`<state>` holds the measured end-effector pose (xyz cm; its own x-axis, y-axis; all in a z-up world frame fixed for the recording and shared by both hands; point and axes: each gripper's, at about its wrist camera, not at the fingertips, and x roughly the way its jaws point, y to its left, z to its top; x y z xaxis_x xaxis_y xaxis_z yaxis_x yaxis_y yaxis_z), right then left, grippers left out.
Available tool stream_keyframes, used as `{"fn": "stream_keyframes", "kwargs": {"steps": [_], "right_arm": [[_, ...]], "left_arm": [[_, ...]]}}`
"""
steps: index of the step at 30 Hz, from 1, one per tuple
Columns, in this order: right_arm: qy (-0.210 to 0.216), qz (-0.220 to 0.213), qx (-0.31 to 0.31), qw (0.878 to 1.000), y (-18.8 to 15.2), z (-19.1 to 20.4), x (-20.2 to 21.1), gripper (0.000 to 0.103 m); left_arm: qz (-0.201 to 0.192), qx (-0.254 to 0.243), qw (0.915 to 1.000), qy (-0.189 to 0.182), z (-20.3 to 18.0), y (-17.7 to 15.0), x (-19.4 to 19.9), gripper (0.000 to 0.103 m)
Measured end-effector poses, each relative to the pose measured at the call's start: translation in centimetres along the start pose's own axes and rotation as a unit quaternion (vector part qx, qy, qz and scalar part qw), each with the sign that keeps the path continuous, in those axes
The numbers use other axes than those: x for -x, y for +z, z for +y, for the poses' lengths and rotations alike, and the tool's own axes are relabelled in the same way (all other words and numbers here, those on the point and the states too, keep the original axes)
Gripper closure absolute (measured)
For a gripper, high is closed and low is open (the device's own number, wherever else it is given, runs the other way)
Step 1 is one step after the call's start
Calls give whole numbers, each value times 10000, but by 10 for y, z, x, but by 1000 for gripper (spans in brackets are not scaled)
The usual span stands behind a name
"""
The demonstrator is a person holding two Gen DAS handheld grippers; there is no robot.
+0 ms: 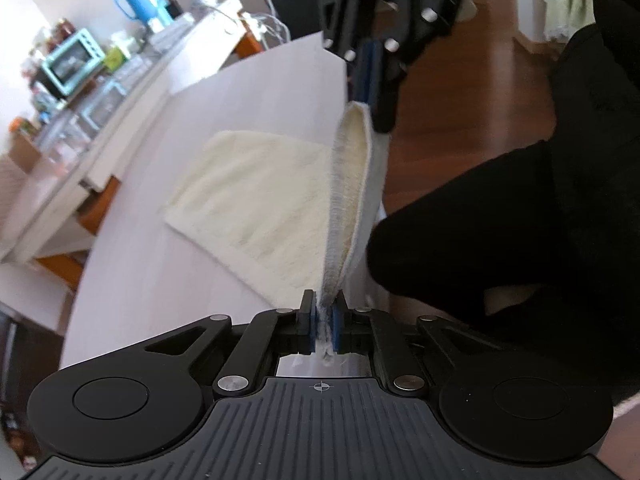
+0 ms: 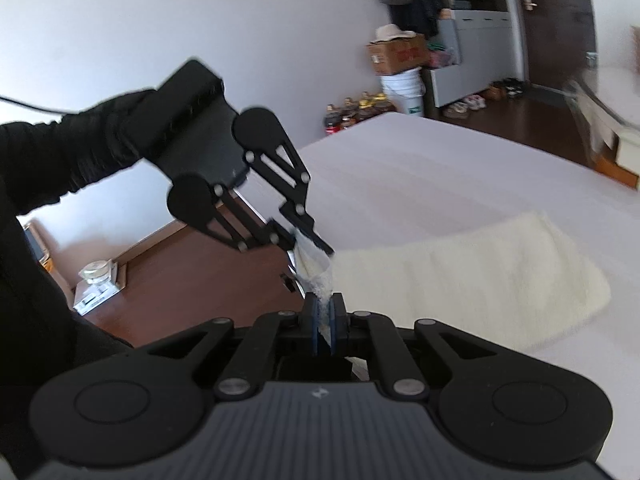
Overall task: Fold towel
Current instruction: 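Lift a towel edge with the left gripper while the right gripper holds another edge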
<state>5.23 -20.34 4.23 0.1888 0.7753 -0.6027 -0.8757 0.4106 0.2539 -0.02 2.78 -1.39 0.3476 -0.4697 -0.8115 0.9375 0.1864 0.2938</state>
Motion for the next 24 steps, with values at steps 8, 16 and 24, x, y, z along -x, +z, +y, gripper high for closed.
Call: {"fn": "stream_keyframes", "kwargs": {"steps": [8,16,24], "right_arm": [[-569,-354,-118,9977,-25,25,8,70],[-998,-438,130,9940,-44,56,3,67],[-1443,-243,787,9861,-55,91,-16,64]], "left_arm": [[181,171,9989,-406,23,17,-11,96],[186,158,9988,-419,25,21,-12,96],[197,290,9985,-417,24,27,-1,96]]}}
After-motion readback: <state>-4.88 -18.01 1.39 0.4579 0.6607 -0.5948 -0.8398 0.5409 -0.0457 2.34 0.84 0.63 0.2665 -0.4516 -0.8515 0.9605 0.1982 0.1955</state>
